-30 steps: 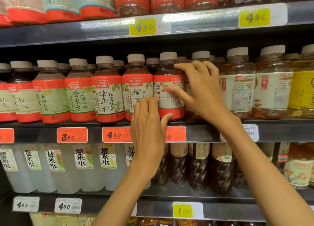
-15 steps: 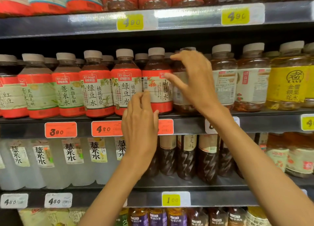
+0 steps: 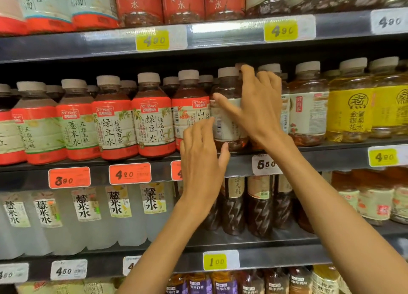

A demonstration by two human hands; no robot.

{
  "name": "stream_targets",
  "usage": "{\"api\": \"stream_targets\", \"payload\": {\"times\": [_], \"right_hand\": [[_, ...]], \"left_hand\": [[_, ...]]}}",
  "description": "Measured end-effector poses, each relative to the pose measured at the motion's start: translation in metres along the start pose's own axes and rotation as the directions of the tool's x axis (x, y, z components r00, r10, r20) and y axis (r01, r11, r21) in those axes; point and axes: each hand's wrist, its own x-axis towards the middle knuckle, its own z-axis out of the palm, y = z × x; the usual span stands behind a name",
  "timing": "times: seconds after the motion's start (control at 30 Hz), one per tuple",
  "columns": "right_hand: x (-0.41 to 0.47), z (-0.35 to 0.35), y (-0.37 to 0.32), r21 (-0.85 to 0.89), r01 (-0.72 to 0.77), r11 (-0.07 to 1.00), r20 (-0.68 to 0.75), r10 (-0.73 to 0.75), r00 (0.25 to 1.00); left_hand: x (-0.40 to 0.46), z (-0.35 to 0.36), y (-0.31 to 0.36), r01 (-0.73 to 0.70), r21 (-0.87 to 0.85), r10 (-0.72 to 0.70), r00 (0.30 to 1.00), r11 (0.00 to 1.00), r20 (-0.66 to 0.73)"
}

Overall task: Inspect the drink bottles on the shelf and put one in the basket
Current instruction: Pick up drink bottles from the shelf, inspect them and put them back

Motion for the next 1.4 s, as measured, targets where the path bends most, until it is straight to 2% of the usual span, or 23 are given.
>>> {"api": "stream_targets", "payload": {"times": [0.07, 0.13, 0.2, 0.3, 0.5, 0.57, 0.63, 0.7, 0.73, 0.83, 0.93, 0.97, 1.07, 1.13, 1.17, 1.23, 1.3, 1.33, 1.4], "right_hand": [[-0.002, -0.008, 0.001, 0.149, -0.016, 0.989, 0.023, 0.013, 1.000], [-0.004, -0.018, 0.003, 0.277, -0.030, 0.961, 0.058, 0.015, 0.998], [-0.006, -0.029, 0.001, 0.359, -0.026, 0.933, 0.054, 0.007, 0.999], [-0.014, -0.043, -0.010, 0.459, 0.008, 0.888, 0.028, -0.024, 0.999], [-0.034, -0.063, -0.021, 0.689, -0.090, 0.719, 0.055, 0.072, 0.996], [-0.039, -0.069, -0.022, 0.798, -0.204, 0.567, 0.166, 0.119, 0.979], [-0.042, -0.074, -0.021, 0.877, -0.392, 0.277, 0.357, 0.170, 0.918], [-0.043, -0.078, -0.015, 0.812, -0.583, -0.021, 0.581, 0.123, 0.804], [-0.045, -0.080, -0.013, 0.764, -0.641, -0.076, 0.645, 0.058, 0.762], [-0.054, -0.082, -0.013, 0.726, -0.687, -0.017, 0.686, -0.049, 0.726], [-0.064, -0.083, -0.021, 0.726, -0.688, 0.013, 0.687, 0.030, 0.726], [-0.066, -0.084, -0.024, 0.725, -0.686, 0.063, 0.684, 0.055, 0.728], [-0.071, -0.085, -0.035, 0.699, -0.640, 0.318, 0.633, 0.141, 0.762], [-0.073, -0.085, -0.041, 0.656, -0.653, 0.378, 0.638, 0.185, 0.747], [-0.072, -0.086, -0.042, 0.624, -0.699, 0.349, 0.682, 0.194, 0.706], [-0.070, -0.087, -0.037, 0.538, -0.812, 0.225, 0.805, 0.147, 0.575], [-0.068, -0.087, -0.028, 0.460, -0.882, 0.103, 0.882, 0.068, 0.467], [-0.068, -0.087, -0.024, 0.435, -0.899, 0.048, 0.899, 0.033, 0.437], [-0.072, -0.087, -0.023, 0.386, -0.919, -0.080, 0.919, -0.054, 0.391]], "left_hand": [[-0.004, 0.000, 0.001, -0.013, 0.008, 0.014, 1.000, 1.000, -0.002], [-0.008, 0.000, 0.006, 0.015, -0.053, -0.014, 1.000, 0.998, 0.020], [-0.012, 0.001, 0.015, 0.102, -0.208, -0.086, 0.993, 0.973, 0.086], [-0.014, 0.004, 0.028, 0.222, -0.413, -0.173, 0.973, 0.883, 0.155], [-0.024, -0.007, 0.026, 0.160, -0.503, -0.125, 0.987, 0.849, 0.103], [-0.036, -0.016, 0.028, 0.177, -0.571, -0.127, 0.984, 0.802, 0.126], [-0.051, -0.029, 0.028, 0.262, -0.703, -0.118, 0.962, 0.661, 0.248], [-0.068, -0.040, 0.027, 0.359, -0.781, -0.067, 0.923, 0.511, 0.380], [-0.076, -0.043, 0.026, 0.401, -0.789, -0.057, 0.903, 0.465, 0.426], [-0.096, -0.048, 0.026, 0.528, -0.775, -0.079, 0.840, 0.348, 0.537], [-0.107, -0.054, 0.023, 0.594, -0.746, -0.086, 0.796, 0.302, 0.599], [-0.108, -0.057, 0.021, 0.613, -0.732, -0.072, 0.779, 0.298, 0.623], [-0.108, -0.065, 0.019, 0.654, -0.681, -0.024, 0.727, 0.329, 0.687], [-0.110, -0.064, 0.021, 0.675, -0.648, -0.068, 0.709, 0.353, 0.702], [-0.112, -0.063, 0.023, 0.687, -0.630, -0.108, 0.702, 0.363, 0.703], [-0.117, -0.062, 0.025, 0.713, -0.601, -0.159, 0.682, 0.361, 0.714], [-0.121, -0.065, 0.025, 0.756, -0.579, -0.152, 0.639, 0.304, 0.754], [-0.122, -0.068, 0.025, 0.782, -0.578, -0.126, 0.614, 0.233, 0.779], [-0.124, -0.070, 0.023, 0.838, -0.545, -0.079, 0.543, -0.016, 0.836]]}}
